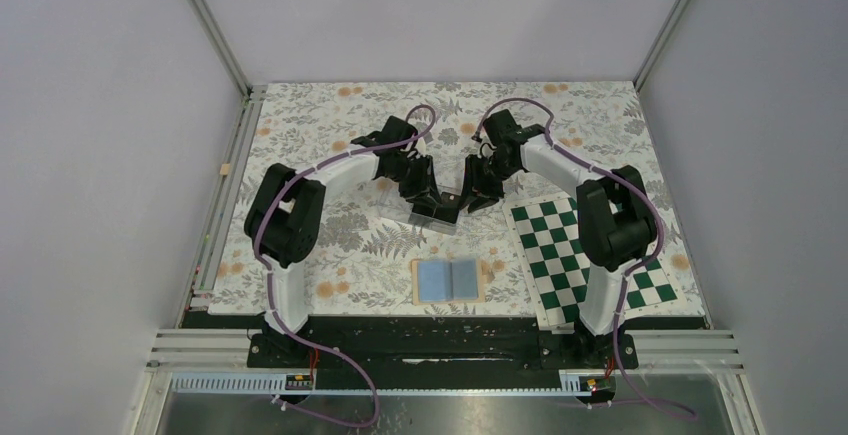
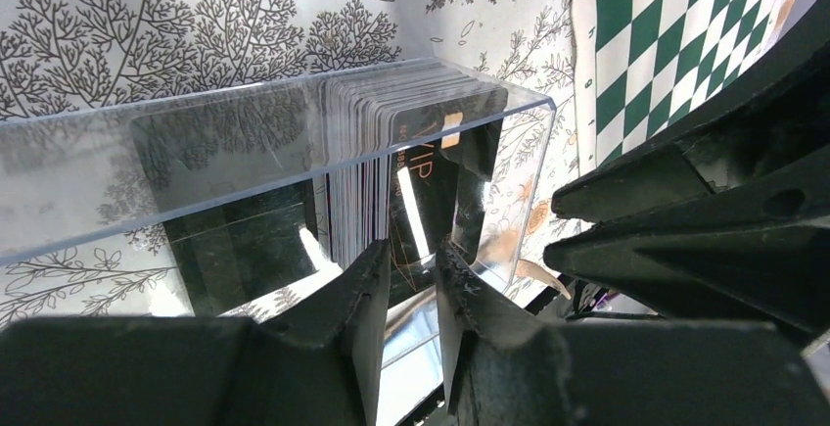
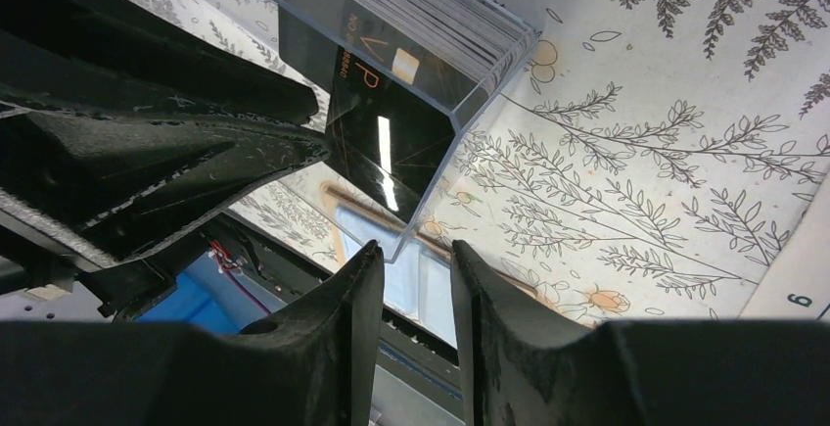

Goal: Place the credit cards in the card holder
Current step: Pick up the credit card from the storage box.

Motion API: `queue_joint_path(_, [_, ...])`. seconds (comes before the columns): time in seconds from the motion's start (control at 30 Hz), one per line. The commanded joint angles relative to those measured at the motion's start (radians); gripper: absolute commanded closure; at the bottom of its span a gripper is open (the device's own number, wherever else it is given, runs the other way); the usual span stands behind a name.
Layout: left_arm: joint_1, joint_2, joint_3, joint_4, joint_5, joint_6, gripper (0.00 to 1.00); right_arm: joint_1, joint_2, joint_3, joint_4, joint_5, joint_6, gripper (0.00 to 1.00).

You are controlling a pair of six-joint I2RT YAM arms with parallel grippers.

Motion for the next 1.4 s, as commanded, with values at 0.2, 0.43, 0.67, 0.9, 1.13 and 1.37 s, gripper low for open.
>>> queue_joint_path(0.2, [-0.01, 0.023, 0.079, -0.025, -0.035, 0.012, 0.79, 0.009, 0.019, -0.008, 0.017, -0.027, 0.005, 0.61])
queue_joint_path(0.43, [-0.024, 0.041, 0.093, -0.042, -0.041, 0.021, 0.82, 0.009, 0.023, -0.01, 0.017, -0.031, 0.002, 0.62])
queue_joint_path(0.67, [-0.026, 0.043, 0.101, -0.057, -0.058, 0.029, 0.8, 0.009, 0.027, -0.012, 0.017, -0.037, 0.002, 0.62])
queue_joint_path(0.9, [-0.025, 0.004, 0.094, -0.057, -0.094, 0.036, 0.76, 0.009, 0.026, -0.012, 0.017, -0.04, 0.002, 0.62])
queue_joint_path(1.13, [-0.025, 0.004, 0.111, -0.097, -0.141, 0.06, 0.74, 0.009, 0.027, -0.014, 0.016, -0.043, 0.001, 0.62])
queue_joint_path(1.37, [-0.036, 0.031, 0.113, -0.097, -0.114, 0.059, 0.81, 0.009, 0.031, -0.015, 0.016, -0.044, 0.001, 0.62])
